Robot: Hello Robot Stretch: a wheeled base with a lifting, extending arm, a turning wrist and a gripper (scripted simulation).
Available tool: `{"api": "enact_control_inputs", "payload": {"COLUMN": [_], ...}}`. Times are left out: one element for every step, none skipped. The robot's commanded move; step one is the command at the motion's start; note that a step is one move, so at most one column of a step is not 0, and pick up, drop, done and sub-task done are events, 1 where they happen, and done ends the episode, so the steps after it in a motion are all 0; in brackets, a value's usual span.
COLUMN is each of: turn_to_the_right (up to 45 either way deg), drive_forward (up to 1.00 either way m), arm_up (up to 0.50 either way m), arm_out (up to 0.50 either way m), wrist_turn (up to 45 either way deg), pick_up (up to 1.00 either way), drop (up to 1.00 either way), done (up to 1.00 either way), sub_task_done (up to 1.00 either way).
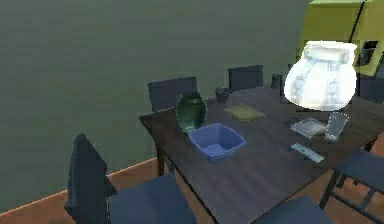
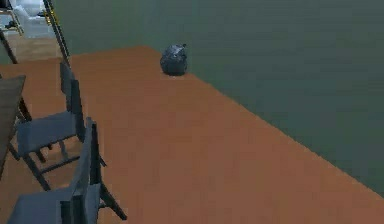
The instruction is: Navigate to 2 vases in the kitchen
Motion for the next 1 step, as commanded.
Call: {"api": "enact_control_inputs", "payload": {"turn_to_the_right": [0.0], "drive_forward": [0.0], "arm_up": [0.0], "arm_out": [0.0], "wrist_turn": [0.0], "pick_up": [0.0], "drop": [0.0], "done": [1.0], "sub_task_done": [0.0]}}
